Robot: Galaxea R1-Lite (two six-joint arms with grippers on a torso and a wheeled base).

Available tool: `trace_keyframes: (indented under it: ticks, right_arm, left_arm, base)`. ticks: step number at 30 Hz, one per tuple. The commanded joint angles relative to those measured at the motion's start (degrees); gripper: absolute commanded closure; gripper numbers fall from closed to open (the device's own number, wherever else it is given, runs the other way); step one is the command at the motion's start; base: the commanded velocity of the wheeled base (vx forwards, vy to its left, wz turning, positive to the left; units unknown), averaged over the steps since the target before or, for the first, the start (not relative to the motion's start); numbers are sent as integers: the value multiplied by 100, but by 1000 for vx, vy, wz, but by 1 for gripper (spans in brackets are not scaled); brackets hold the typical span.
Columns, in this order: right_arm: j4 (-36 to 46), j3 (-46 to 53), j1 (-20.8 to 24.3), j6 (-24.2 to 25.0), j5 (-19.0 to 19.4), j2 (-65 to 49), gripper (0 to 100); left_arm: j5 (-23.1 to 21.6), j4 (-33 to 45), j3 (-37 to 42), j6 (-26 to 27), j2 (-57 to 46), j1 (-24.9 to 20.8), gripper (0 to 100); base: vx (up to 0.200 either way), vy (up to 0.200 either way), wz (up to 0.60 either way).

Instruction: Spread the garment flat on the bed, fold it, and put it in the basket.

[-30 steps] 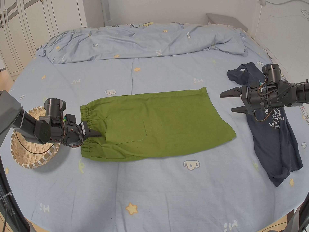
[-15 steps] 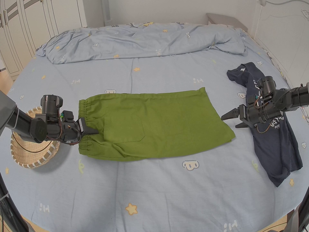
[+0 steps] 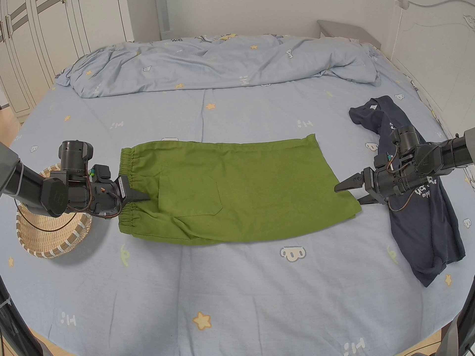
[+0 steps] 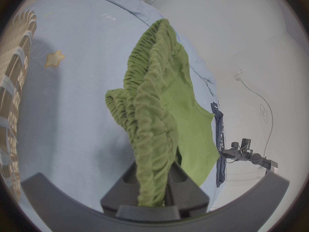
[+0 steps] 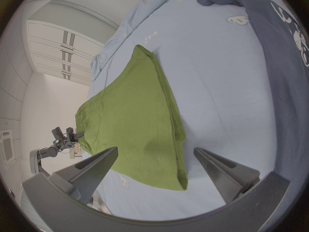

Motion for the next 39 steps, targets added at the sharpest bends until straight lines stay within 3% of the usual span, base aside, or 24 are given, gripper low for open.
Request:
trace_keyframes:
  ticks: [1, 18, 19, 33, 39]
  right_arm:
    - [4, 5, 30, 4, 12, 47, 0]
    - [12, 14, 294, 30, 29, 302, 0]
    - [12, 14, 294, 30, 29, 310, 100]
    - [-14, 5, 118, -14, -15, 337, 100]
    - [153, 585, 144, -40, -41, -551, 100]
  left_arm:
    - [-1, -6, 14, -5, -99, 9, 100]
    - [-1, -6, 76, 4, -214, 9, 100]
    - [-1, -6, 76, 4, -214, 9, 100]
    - [-1, -6, 67, 4, -214, 18, 100]
    - [-1, 65, 330, 48, -451, 26, 100]
  base:
    - [0, 0, 0]
    - [0, 0, 0]
    - [0, 0, 0]
    - [0, 0, 0]
    - [0, 0, 0]
